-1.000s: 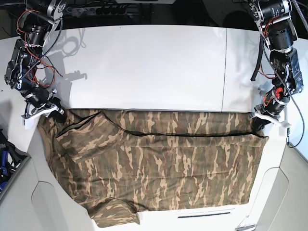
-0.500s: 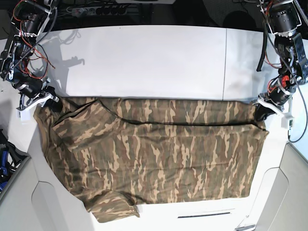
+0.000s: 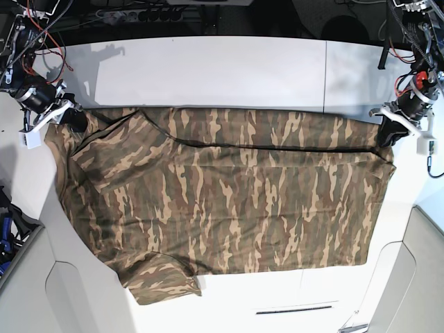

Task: Fold the T-shirt properly
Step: 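Lay the folded edge down and pull it taut with both grippers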

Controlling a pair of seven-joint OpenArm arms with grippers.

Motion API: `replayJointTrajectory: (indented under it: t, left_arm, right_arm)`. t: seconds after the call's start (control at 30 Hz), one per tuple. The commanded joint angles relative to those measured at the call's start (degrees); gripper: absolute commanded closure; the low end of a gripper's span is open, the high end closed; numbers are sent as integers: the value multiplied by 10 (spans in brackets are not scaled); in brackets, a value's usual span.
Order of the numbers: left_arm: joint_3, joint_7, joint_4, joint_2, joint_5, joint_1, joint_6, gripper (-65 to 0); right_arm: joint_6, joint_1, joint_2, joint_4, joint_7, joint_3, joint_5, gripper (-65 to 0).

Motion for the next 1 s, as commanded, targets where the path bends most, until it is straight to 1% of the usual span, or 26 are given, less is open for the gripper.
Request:
replayJointTrajectory:
  t: [0.0,0.23,0.37,0.4,0.5,0.63,0.8,0.83,0.97]
  left_arm:
    - [-6,-1,16,-9,-6,6,-4,0]
    - [-7,7,33,-7,-6,51,-15,0]
    - [-8,7,34,0,-6,78,-16,0]
    - [-8,7,36,1,-9,84,-21,0]
    - [-12,7,47,0,-25,100,-34,0]
    - [-30,14,77,0,-32,122,-34,0]
    - [-41,48,102,0,-47,133,-35,0]
    - [-41,55,104,0,-54,133,-41,0]
    - [-41,61,104,3,-62,134,-47,0]
  right_arm:
    - [3,-8,10,19,7,2,9,0]
    - [2,-55,10,71,-8,2,9,0]
    - [3,-79,10,82,-11,5,9,0]
    - [3,-83,10,83,-11,7,11,0]
    - [2,-90,10,83,-16,19,13,0]
    - [3,-99,10,83,-28,44,31,0]
    - [3,-104,10,84,-54,67,51,0]
    - [3,-104,10,84,-54,69,51,0]
    - [3,-104,10,83,-59,70,51,0]
